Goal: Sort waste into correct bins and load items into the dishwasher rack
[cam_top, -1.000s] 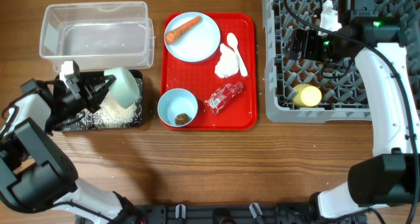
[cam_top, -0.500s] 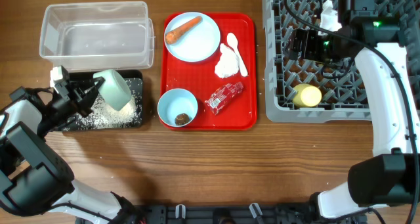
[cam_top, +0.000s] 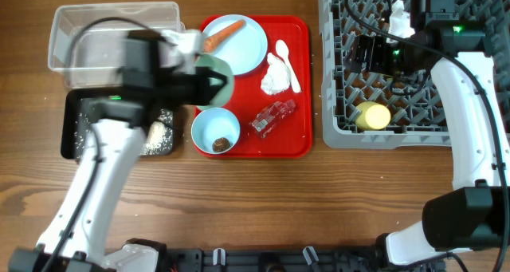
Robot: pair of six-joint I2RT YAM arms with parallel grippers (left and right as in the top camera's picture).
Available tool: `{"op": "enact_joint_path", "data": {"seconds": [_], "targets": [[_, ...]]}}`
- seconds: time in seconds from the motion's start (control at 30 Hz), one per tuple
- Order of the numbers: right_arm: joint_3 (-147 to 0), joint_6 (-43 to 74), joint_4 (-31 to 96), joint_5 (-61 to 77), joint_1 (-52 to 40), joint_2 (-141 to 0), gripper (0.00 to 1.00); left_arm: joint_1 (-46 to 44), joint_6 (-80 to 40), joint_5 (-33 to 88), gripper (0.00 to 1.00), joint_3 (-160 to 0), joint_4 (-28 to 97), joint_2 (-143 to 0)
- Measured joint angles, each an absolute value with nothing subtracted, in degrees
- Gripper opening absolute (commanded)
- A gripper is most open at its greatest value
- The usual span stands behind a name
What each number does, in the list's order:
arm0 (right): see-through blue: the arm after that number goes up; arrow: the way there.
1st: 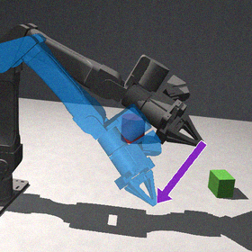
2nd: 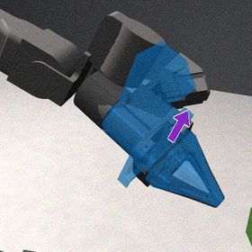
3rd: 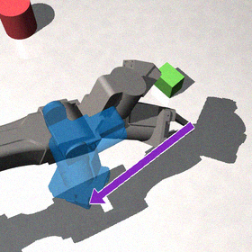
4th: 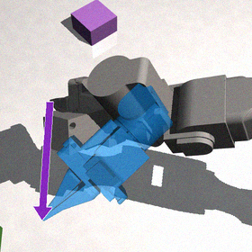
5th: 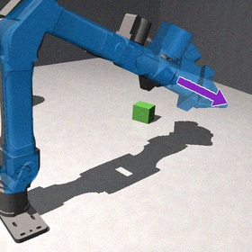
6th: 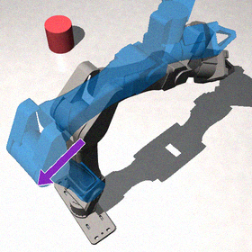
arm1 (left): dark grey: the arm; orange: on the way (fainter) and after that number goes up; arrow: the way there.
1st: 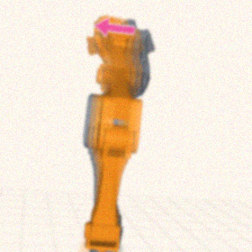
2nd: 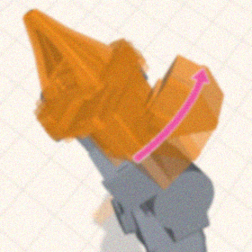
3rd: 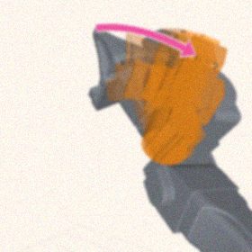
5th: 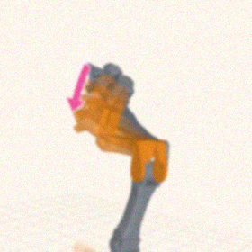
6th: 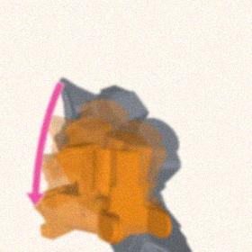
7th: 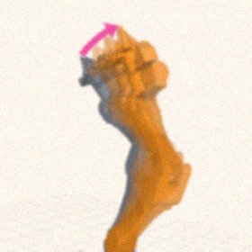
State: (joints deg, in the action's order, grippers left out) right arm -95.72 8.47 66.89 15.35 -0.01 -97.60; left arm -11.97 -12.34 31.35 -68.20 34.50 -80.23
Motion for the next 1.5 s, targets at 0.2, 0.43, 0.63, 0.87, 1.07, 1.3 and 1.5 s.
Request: {"op": "enact_joint_path", "data": {"seconds": [0.2,0.43,0.63,0.87,1.07,1.3,1.5], "targets": [[-95.7,8.5,66.9,15.3,0.0,-97.6,0.99,-31.1,-14.5,0.2,0.04,-68.2,25.1,-95.3],[-95.7,8.4,66.8,15.3,0.0,-97.6,1.0,-34.9,-14.8,-10.2,0.35,-68.2,19.0,-105.0],[-95.7,8.2,63.8,18.5,-0.1,-97.6,0.94,-34.9,-16.1,-11.3,0.63,-68.3,20.7,-104.0],[-95.7,10.8,53.3,17.3,-14.0,-97.9,0.92,-25.7,-23.2,-11.3,0.68,-72.1,29.7,-86.2],[-95.7,13.7,50.5,12.1,-25.2,-109.0,0.76,-10.0,-27.0,-7.5,0.71,-72.7,42.4,-83.8],[-95.7,15.6,49.9,11.3,-28.3,-120.2,0.65,-5.4,-27.2,-6.3,0.74,-72.7,46.5,-83.9],[-95.7,16.5,48.4,10.9,-28.6,-122.0,0.39,-4.9,-27.1,-6.1,0.74,-72.7,47.2,-83.9]]}}
